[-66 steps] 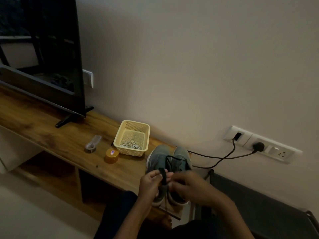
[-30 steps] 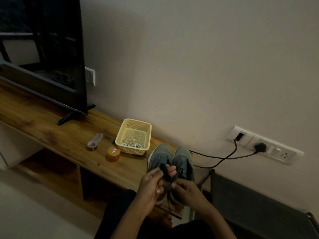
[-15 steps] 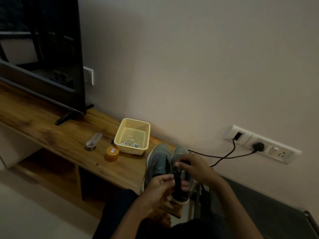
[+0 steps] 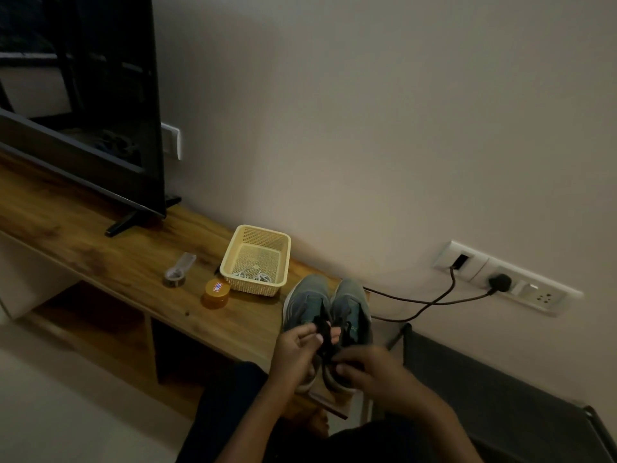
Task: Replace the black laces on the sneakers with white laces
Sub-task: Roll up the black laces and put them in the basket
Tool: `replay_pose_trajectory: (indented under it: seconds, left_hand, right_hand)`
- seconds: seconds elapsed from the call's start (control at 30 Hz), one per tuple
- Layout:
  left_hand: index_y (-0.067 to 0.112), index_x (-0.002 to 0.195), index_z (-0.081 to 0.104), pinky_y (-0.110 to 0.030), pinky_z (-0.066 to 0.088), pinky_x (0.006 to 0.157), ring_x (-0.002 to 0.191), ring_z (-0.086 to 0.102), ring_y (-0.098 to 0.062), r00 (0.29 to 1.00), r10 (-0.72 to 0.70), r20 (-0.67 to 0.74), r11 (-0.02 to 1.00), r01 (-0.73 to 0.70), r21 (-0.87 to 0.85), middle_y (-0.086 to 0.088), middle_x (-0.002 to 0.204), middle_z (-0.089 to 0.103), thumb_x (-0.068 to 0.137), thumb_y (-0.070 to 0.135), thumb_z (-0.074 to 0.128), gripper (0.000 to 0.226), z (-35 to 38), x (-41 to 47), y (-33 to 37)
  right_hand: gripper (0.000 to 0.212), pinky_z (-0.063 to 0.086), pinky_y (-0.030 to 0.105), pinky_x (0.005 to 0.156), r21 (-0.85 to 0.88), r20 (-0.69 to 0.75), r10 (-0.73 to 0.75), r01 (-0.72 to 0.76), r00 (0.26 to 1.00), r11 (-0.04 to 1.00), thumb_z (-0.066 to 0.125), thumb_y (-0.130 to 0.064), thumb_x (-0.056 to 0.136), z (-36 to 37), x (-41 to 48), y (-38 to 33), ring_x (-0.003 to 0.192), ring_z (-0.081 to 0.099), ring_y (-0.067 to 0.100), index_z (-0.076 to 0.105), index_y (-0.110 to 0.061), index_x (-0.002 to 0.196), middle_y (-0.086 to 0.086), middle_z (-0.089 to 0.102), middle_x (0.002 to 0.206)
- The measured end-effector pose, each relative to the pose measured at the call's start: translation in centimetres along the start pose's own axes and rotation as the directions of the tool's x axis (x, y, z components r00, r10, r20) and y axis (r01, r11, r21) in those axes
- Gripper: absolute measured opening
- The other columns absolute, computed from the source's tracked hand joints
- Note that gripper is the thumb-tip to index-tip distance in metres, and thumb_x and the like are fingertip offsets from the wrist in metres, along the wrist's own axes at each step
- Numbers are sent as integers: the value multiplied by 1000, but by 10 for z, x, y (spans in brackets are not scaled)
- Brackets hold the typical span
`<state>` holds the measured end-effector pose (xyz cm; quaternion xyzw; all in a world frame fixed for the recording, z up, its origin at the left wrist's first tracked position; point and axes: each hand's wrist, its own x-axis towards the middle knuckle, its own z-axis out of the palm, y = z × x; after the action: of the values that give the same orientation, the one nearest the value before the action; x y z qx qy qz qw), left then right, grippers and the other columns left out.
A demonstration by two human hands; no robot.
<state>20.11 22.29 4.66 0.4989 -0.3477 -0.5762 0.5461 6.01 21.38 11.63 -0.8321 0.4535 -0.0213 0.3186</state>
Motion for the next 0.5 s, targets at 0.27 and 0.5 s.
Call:
replay_pose_trajectory:
  seconds: [0.27,0.5]
  left_hand:
    - [0,109,62,-16,37,43,53,62,-4,979,-145,142,989,149,-22,-6,81,69,97,2,41,24,1,-1,2]
    - [6,92,64,-15,37,42,64,67,-12,974,-213,80,921,228,-318,-3,69,70,95,3,40,24,0,1,5]
  right_hand:
    - [10,47,14,72,158,-361,1,61,932,986,62,-11,88,-22,39,17,81,61,5,71,-14,90,-7,66,85]
    - [20,47,17,55,705,-256,408,-120,876,699,59,0,88,44,26,33,56,59,11,71,-12,80,2,67,63]
